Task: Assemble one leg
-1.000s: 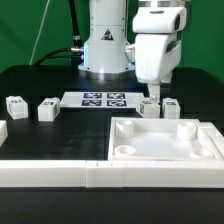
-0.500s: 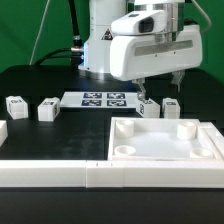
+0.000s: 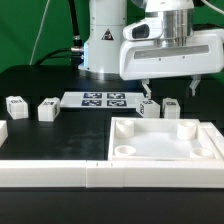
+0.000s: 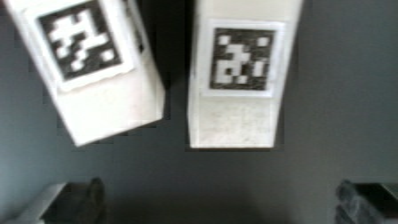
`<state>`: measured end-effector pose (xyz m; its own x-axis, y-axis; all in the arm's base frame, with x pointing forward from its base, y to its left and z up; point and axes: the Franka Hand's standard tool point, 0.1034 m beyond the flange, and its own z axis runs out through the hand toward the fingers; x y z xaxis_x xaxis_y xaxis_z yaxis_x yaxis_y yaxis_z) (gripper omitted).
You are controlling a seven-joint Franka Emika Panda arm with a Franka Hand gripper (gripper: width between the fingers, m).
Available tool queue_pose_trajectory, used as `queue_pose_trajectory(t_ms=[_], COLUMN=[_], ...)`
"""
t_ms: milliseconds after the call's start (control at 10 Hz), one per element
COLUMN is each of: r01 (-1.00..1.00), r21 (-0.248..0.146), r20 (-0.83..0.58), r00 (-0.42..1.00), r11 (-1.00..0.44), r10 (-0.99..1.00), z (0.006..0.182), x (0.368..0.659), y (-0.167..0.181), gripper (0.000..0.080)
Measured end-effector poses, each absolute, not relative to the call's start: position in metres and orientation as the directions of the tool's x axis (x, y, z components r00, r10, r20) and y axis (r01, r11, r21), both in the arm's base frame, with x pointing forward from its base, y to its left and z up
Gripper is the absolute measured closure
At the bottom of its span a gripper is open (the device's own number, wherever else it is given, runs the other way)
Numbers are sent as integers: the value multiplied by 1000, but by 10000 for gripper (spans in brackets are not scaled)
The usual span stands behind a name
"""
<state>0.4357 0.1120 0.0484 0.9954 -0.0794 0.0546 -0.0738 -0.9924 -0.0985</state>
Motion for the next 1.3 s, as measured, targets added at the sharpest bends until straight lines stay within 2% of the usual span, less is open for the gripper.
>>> queue_pose_trajectory(t_ms=[200,500,600,800,1300], r01=[-150,-118,-111,-103,-94], r21=[-107,-106,-98,-83,-81], r20=[45,42,-5,-193,-547], r00=[987,991,994,977,837], r11=[-983,-987,-989,-991,-992], r10=[-155,-123,-111,-85,-34], z=[48,44,41,44,47], x=[435,425,418,412,410], y=[112,122,124,129,122], gripper=[150,150,150,150,150])
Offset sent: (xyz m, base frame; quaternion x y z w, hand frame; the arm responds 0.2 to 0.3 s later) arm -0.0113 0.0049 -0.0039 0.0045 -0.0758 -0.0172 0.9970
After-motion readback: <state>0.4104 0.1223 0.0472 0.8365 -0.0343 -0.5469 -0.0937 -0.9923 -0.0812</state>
